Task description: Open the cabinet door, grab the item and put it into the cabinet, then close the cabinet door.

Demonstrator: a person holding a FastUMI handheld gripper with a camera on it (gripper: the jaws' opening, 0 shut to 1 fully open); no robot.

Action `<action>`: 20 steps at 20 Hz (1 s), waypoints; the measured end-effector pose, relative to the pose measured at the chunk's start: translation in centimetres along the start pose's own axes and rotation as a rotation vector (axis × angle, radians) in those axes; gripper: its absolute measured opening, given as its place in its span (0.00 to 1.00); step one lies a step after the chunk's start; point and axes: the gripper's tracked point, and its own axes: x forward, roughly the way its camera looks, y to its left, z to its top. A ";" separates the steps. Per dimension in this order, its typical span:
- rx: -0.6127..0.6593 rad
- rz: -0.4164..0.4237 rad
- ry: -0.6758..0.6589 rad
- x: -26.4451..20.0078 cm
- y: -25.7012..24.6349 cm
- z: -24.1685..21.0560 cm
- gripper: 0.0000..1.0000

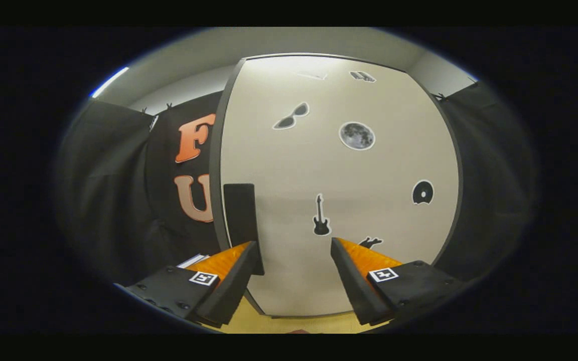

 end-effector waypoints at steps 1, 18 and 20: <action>0.003 0.007 0.009 -0.5 -0.1 -0.3 0.94; -0.027 -0.066 -0.031 -15.2 -15.3 -0.4 0.94; -0.025 -0.085 -0.047 -16.9 -17.6 -0.1 0.94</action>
